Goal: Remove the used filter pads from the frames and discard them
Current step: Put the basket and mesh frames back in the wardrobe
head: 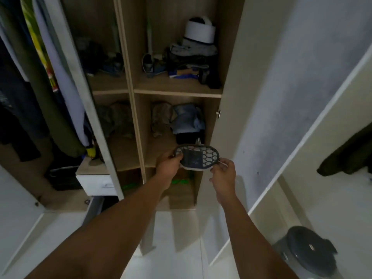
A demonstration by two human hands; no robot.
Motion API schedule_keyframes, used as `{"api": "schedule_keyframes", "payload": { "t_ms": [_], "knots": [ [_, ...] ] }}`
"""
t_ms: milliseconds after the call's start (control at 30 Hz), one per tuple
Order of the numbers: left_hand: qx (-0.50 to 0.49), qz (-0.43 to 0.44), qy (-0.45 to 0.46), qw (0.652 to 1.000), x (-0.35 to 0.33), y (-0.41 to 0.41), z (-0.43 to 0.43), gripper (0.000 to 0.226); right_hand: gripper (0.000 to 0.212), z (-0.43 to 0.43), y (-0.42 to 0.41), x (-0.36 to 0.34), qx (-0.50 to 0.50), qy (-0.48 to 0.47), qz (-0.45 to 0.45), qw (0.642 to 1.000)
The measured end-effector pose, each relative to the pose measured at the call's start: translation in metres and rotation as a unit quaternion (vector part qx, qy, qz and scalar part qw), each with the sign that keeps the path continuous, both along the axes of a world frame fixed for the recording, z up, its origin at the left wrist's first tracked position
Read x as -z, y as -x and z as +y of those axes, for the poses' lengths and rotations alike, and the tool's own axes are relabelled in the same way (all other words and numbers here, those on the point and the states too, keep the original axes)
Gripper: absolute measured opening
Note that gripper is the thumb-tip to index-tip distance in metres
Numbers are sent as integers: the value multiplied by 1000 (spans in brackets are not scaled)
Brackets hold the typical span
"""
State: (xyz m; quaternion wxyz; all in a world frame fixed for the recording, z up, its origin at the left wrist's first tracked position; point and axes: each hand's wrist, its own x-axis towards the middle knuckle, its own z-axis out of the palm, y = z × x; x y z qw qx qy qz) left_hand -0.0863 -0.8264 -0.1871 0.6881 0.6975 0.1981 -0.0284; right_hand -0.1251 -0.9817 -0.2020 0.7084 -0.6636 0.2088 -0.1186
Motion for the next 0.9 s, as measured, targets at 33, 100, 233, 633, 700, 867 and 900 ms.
{"api": "schedule_keyframes", "payload": {
  "t_ms": [33,100,233,633,700,867,900],
  "knots": [
    [-3,-7,-4,1000,-8,-16,1,7,28,0,-18,-8,-4,4,-7,1000],
    [-15,-23,-17,999,-19,-48,2,15,27,1,-52,-23,-16,12,-31,999],
    [-51,-69,20,996,-54,-102,1,32,28,6,-113,-60,-34,11,-82,996],
    [-107,-115,108,982,-126,-259,-2,68,49,26,-290,-114,-126,6,-144,981],
    [-113,-110,91,983,-130,-281,2,54,52,30,-315,-118,-138,8,-156,978],
    [-113,-109,74,985,-127,-318,10,44,57,35,-353,-117,-156,24,-131,979],
    [-113,-113,64,985,-125,-321,10,46,57,35,-357,-115,-157,25,-131,978]
  ]
}}
